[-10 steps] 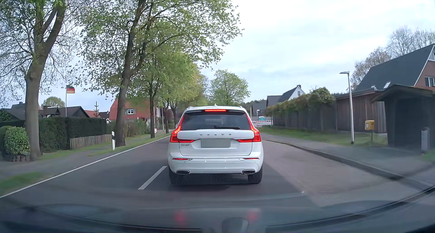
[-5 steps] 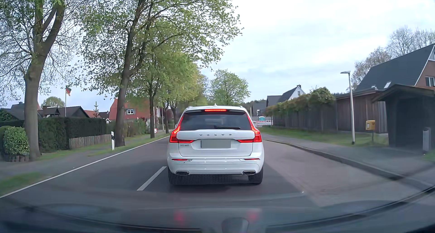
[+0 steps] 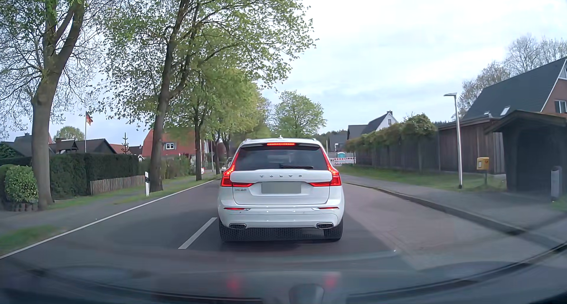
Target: Follow the waypoints while adhering to traffic rules and regulations
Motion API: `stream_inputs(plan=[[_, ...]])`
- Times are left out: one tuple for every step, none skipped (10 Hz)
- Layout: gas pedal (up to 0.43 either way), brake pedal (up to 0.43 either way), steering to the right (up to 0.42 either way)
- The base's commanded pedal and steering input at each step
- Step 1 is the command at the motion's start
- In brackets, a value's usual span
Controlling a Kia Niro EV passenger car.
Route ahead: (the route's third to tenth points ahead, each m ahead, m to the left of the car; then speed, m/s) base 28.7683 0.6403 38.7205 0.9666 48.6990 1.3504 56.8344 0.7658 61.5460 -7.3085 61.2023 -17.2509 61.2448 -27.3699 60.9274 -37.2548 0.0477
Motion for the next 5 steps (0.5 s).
stream_inputs(plan=[[0.0,0.171,-0.001],[0.0,0.171,-0.001],[0.0,0.171,-0.001],[0.0,0.171,-0.001],[0.0,0.183,-0.001]])
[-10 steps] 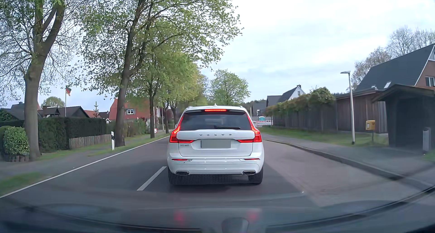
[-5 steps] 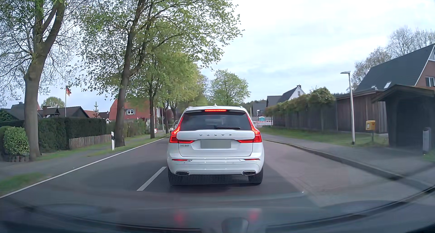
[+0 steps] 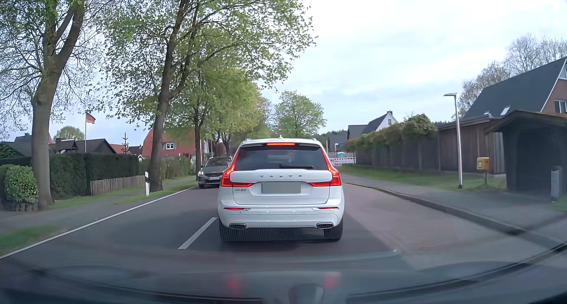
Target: Follow the waypoints while adhering to traffic rules and regulations
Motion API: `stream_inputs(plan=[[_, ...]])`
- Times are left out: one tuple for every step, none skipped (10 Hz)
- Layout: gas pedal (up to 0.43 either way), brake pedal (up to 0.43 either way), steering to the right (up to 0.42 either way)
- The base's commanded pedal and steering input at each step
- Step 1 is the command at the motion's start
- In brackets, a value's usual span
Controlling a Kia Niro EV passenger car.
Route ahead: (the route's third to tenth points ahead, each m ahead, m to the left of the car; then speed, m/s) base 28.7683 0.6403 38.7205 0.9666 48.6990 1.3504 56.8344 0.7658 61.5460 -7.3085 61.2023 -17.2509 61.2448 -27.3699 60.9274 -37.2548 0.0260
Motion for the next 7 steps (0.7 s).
stream_inputs(plan=[[0.0,0.183,-0.001],[0.0,0.183,-0.001],[0.0,0.183,-0.001],[0.0,0.183,-0.001],[0.0,0.183,-0.001],[0.0,0.183,-0.001],[0.0,0.183,-0.001]])
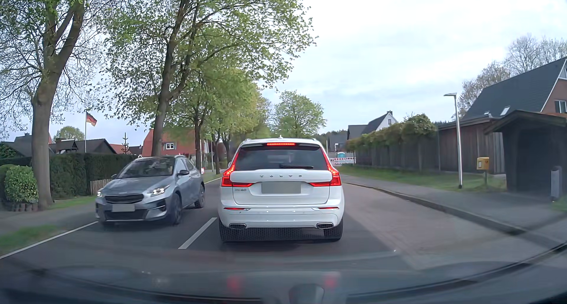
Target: Follow the waypoints while adhering to traffic rules and regulations
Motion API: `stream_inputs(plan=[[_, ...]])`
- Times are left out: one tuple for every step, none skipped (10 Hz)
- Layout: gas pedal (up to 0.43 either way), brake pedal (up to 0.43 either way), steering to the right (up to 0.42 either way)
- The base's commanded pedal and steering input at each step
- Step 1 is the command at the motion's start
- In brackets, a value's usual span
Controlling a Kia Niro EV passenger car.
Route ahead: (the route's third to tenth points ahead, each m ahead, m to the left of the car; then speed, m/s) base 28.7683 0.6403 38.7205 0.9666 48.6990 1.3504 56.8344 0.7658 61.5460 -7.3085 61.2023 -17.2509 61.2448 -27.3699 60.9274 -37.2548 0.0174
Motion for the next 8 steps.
stream_inputs(plan=[[0.0,0.183,-0.001],[0.0,0.183,-0.001],[0.0,0.183,-0.001],[0.0,0.183,-0.001],[0.0,0.183,-0.001],[0.0,0.183,-0.001],[0.0,0.183,-0.001],[0.0,0.183,-0.001]])
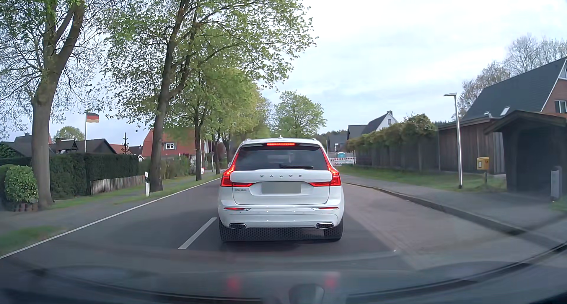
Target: Follow the waypoints while adhering to traffic rules and regulations
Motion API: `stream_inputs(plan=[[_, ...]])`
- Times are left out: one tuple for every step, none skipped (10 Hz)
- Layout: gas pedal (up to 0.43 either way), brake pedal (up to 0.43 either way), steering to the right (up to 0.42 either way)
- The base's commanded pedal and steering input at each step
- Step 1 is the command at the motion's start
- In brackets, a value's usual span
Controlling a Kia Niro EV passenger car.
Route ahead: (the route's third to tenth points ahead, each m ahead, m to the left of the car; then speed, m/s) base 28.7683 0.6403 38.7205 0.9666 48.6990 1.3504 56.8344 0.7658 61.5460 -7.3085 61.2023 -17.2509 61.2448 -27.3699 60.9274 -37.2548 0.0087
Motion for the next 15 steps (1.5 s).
stream_inputs(plan=[[0.0,0.189,-0.001],[0.0,0.189,-0.001],[0.0,0.189,-0.001],[0.0,0.189,-0.001],[0.0,0.189,-0.001],[0.0,0.189,-0.001],[0.0,0.189,-0.001],[0.0,0.195,-0.001],[0.0,0.195,-0.001],[0.0,0.195,-0.001],[0.0,0.195,-0.001],[0.0,0.195,-0.001],[0.0,0.195,-0.001],[0.0,0.201,-0.001],[0.0,0.195,-0.001]])
